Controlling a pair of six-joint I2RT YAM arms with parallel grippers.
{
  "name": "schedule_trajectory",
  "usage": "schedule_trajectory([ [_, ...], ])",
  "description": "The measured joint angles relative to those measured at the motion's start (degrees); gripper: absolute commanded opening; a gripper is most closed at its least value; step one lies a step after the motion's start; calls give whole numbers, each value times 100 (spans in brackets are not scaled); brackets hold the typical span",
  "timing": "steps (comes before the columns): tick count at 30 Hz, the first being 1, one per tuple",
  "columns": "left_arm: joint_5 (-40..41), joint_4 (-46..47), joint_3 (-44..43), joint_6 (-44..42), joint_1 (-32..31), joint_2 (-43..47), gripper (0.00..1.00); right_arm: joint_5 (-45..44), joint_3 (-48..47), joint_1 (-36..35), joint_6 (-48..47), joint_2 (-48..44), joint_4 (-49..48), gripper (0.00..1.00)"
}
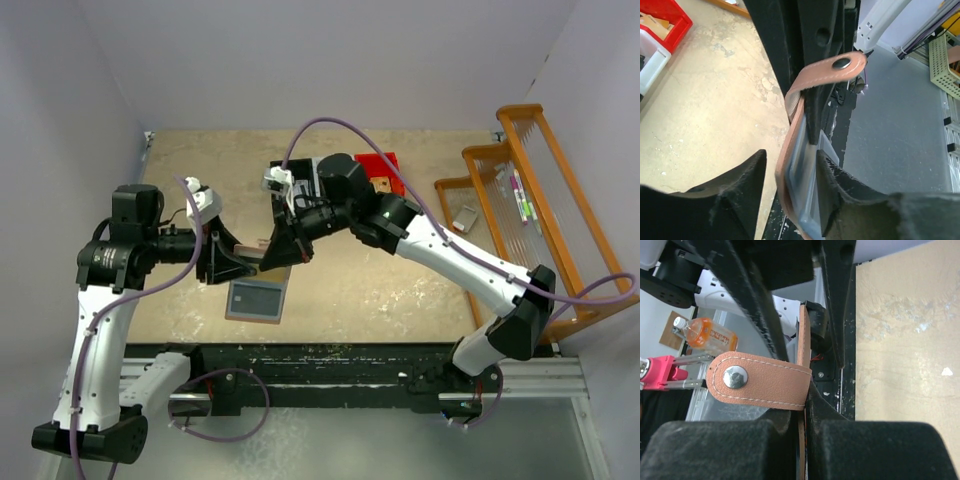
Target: Take the credit cards out of the card holder
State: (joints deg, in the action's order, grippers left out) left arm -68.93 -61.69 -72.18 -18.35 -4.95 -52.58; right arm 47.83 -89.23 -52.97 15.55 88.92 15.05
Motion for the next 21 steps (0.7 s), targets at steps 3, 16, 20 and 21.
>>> schedule_trajectory([
  [3, -103, -70, 24, -101, 0, -26, 23, 92, -144, 0, -107, 0, 61, 0],
  [16, -321, 1526, 673, 1878, 0, 151, 0, -376, 2083, 452, 1665, -876, -2750, 57],
  [20, -92, 2728, 968, 3220, 0, 573, 0, -1189, 3818, 614, 3051, -1565, -4994, 48],
  [21, -59, 2940, 1003, 3462, 0, 619, 0, -1300, 4000, 601, 3318, -1589, -5392, 45],
])
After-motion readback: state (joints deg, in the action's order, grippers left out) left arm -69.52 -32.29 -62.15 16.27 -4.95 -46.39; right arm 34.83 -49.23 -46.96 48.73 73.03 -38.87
